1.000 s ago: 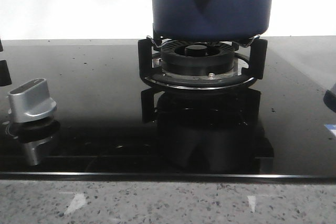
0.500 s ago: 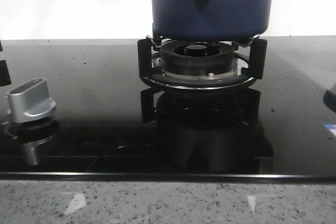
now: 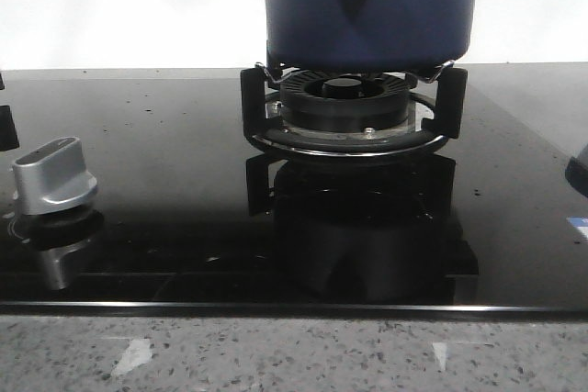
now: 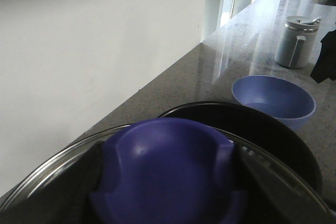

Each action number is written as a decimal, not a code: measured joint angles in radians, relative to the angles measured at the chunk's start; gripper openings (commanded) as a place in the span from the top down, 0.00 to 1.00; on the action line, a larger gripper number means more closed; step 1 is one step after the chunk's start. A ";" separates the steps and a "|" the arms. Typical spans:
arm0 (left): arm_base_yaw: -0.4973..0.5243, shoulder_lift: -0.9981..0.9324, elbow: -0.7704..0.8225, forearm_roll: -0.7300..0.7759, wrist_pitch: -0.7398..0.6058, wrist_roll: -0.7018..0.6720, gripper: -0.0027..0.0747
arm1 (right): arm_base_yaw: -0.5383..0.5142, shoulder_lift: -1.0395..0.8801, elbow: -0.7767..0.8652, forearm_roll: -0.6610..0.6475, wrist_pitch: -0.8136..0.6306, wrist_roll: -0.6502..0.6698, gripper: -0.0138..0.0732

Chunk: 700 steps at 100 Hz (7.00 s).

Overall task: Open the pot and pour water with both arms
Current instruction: 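Lower the right gripper onto the blue bowl rim and grasp it, then lift the blue bowl with the right gripper and carry it over the pot, then tilt the blue bowl with the right gripper to pour water into the pot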

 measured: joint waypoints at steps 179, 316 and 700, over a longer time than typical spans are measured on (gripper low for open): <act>0.000 -0.002 0.000 -0.006 -0.057 -0.004 0.55 | -0.024 0.183 -0.144 0.060 0.001 0.006 0.93; 0.000 -0.002 0.000 0.027 -0.135 -0.006 0.55 | 0.375 0.203 -0.603 0.186 0.035 0.006 0.91; 0.106 -0.002 0.000 -0.029 -0.128 -0.006 0.55 | 0.788 0.191 -0.370 -0.681 -0.565 -0.037 0.91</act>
